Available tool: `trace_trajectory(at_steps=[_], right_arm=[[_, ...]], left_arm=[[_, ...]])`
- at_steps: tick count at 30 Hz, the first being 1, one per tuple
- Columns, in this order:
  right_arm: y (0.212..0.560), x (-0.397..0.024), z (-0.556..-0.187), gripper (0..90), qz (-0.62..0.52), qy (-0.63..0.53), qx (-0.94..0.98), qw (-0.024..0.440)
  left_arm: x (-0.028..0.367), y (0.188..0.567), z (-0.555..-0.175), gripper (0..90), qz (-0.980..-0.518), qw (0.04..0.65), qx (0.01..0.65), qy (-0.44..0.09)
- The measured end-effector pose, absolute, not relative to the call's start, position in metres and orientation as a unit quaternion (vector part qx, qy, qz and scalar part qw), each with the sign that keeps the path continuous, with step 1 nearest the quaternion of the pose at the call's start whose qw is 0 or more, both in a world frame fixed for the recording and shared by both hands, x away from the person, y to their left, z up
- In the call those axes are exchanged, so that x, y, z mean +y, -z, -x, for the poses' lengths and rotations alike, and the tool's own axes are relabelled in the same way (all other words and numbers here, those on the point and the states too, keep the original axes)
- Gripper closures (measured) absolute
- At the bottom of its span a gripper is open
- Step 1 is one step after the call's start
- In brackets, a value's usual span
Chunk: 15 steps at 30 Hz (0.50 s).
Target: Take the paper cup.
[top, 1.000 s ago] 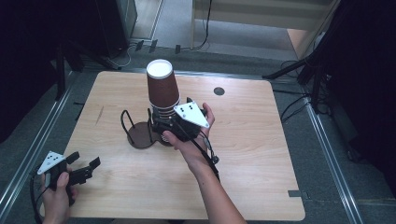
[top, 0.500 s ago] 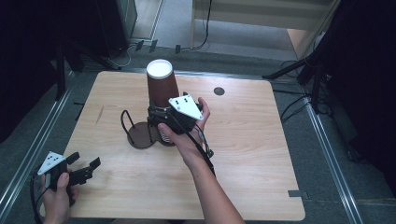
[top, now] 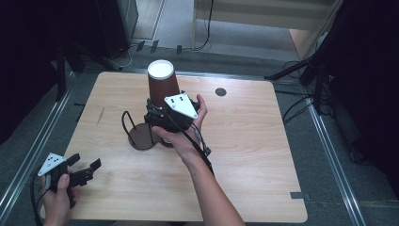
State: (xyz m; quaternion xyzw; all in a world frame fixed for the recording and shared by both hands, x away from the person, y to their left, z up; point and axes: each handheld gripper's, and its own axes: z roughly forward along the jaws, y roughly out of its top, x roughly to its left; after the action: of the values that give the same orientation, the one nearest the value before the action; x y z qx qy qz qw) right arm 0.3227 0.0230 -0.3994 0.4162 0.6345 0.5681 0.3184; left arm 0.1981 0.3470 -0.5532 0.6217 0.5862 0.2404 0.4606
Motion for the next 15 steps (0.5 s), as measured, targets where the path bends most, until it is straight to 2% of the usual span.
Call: trace_trajectory(at_steps=[15], right_arm=[[0.398,0.024,-0.3245,4.5,-0.419,-0.571,0.627,0.325]], left_arm=[[0.3472,0.5532,-0.1985,8.9,-0.623,0.46,0.586,-0.239]])
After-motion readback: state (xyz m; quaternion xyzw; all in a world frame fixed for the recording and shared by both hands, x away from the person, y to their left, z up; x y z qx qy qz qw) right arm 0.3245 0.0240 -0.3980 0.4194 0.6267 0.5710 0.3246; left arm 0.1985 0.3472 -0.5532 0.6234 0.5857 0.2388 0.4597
